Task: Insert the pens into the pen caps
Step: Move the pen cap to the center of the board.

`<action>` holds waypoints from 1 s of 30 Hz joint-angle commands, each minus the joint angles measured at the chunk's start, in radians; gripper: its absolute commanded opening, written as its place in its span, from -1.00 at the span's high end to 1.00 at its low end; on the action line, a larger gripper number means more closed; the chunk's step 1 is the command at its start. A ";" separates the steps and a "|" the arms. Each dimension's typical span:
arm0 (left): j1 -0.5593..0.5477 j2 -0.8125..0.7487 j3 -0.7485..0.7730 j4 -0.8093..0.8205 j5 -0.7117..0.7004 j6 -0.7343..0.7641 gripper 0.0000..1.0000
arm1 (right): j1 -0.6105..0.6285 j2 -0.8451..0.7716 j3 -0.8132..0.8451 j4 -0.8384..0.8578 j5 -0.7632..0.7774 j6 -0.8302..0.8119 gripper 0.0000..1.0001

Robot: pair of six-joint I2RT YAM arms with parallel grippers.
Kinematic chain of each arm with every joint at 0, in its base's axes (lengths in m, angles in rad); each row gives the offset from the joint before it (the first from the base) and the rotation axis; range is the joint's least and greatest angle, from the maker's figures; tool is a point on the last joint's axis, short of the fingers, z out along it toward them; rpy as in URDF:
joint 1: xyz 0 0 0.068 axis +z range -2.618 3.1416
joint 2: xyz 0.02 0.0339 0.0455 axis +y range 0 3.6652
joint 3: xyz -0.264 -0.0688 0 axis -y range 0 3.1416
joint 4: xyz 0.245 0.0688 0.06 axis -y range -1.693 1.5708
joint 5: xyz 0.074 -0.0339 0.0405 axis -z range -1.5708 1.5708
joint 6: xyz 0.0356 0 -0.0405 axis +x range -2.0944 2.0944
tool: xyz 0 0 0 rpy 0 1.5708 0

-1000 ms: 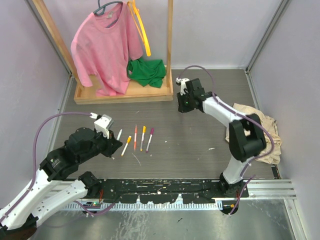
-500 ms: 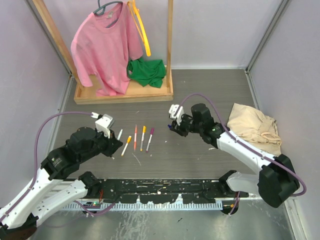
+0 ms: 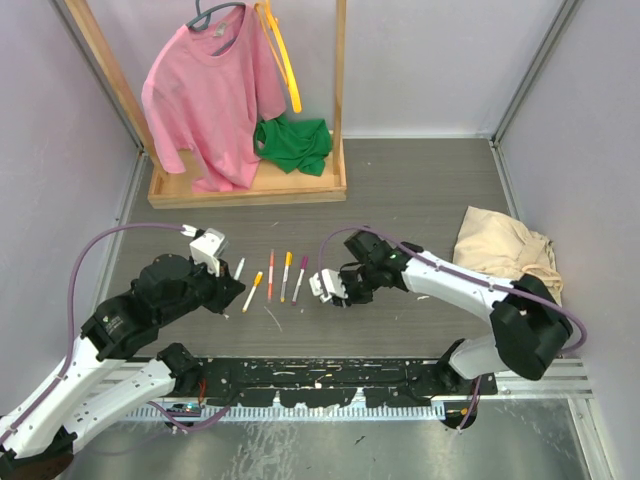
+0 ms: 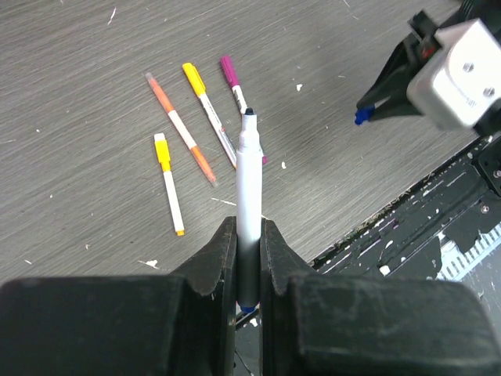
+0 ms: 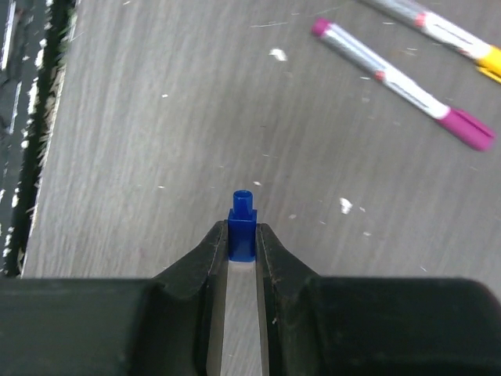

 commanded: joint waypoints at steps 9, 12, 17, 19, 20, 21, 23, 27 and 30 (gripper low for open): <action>0.003 -0.015 0.011 0.041 -0.018 0.012 1.00 | 0.127 0.190 0.116 -0.149 0.096 -0.134 0.81; 0.003 -0.020 0.011 0.040 -0.021 0.011 1.00 | 0.141 0.220 0.129 -0.155 0.113 -0.140 0.78; 0.002 -0.023 0.011 0.039 -0.027 0.011 1.00 | 0.155 0.234 0.133 -0.139 0.114 -0.139 0.61; 0.003 -0.023 0.011 0.037 -0.027 0.011 1.00 | 0.156 0.228 0.130 -0.130 0.107 -0.135 0.52; 0.003 -0.024 0.010 0.037 -0.029 0.011 1.00 | 0.156 0.225 0.128 -0.128 0.105 -0.135 0.49; 0.003 -0.025 0.010 0.039 -0.031 0.011 1.00 | 0.156 0.222 0.126 -0.127 0.104 -0.135 0.47; 0.003 -0.026 0.011 0.039 -0.032 0.011 1.00 | 0.156 0.213 0.124 -0.128 0.102 -0.135 0.44; 0.002 -0.026 0.009 0.040 -0.034 0.011 1.00 | 0.156 0.182 0.122 -0.126 0.095 -0.136 0.32; 0.003 -0.026 0.009 0.040 -0.033 0.011 1.00 | 0.156 0.155 0.121 -0.126 0.082 -0.132 0.27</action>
